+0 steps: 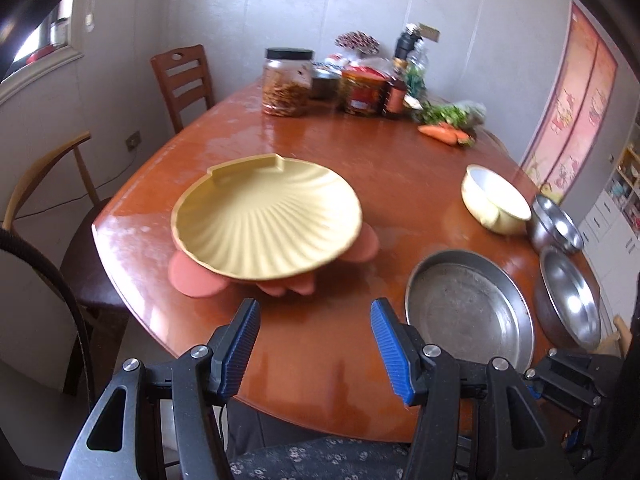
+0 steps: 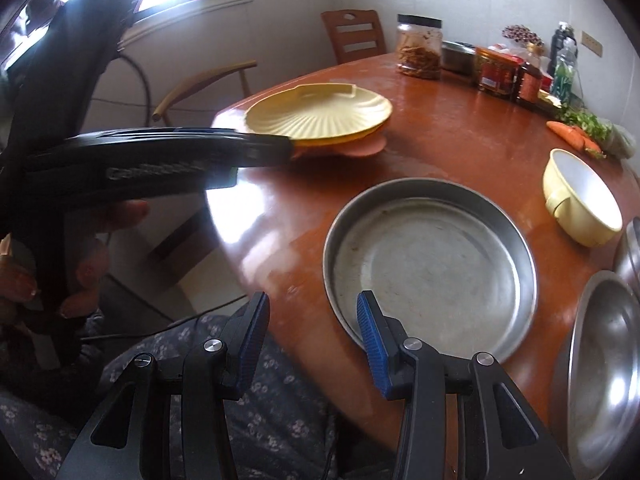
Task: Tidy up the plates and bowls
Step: 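Grasp the rim of the shallow steel tray with the right tool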
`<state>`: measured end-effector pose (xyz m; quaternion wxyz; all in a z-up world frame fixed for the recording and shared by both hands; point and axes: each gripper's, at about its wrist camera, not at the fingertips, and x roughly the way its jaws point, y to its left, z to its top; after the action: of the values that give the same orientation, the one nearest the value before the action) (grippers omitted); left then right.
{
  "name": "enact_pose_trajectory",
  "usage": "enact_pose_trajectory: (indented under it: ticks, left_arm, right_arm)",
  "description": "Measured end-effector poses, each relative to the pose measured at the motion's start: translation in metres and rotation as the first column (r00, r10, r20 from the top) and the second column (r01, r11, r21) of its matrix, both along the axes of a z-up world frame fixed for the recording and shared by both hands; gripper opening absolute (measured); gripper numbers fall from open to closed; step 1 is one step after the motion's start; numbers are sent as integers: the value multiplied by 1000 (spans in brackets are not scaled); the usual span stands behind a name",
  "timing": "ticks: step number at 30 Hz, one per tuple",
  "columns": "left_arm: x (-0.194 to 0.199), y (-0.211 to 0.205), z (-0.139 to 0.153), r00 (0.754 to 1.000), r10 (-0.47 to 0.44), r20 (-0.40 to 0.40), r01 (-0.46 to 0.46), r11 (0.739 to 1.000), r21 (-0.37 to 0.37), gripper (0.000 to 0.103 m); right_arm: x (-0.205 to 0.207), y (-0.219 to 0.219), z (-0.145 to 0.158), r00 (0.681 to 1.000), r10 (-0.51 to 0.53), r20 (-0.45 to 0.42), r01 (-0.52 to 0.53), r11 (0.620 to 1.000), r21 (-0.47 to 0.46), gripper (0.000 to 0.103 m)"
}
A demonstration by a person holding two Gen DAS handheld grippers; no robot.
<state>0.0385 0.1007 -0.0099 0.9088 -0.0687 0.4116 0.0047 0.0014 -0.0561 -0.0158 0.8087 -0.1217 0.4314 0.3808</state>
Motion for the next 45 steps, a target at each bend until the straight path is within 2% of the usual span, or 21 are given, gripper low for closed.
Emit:
enact_pose_trajectory:
  ticks: [3,6,9,13,19,23,29,35,41,45]
  left_arm:
    - [0,-10,-3,1000,-19,-9,19,1000,5,57]
    - [2,-17,-5,999,-33,-15,33,999,4,57]
    - [5,-25,-8,998,-49,-24,49,999,0,57]
    - [9,-32,-12,997,-61,-38,61,998,0,57]
    - [12,-35,-16,997,-65,-45,66,998,9,57]
    - [13,-35,-18,997,-63,-47,63,998,14,57]
    - [15,-41,-20,996,-82,-44,83,996,17,57]
    - [22,-50,-24,993,-104,-51,105,994,16,57]
    - [26,-51,-33,992,-105,-70,105,994,7,57]
    - [27,-48,-34,993,-100,-55,100,995,-6,57]
  right_arm:
    - [-5,-12,7,999,-39,29,38,999,23,47]
    - [-6,-37,17,990,-130,56,127,990,55,48]
    - [-6,-55,21,970,-227,87,223,974,44,52]
    - [-4,-72,19,948,-307,77,304,951,49,53]
    - [4,-74,8,924,-381,20,380,923,59,53]
    - [6,-73,3,915,-404,-20,404,912,68,53]
    - [14,-72,-3,888,-459,-30,460,885,69,53]
    - [22,-66,-4,880,-475,-13,474,876,88,51]
    - [36,-54,-11,887,-462,8,460,885,73,41]
    - [44,-52,-17,888,-459,9,457,886,80,35]
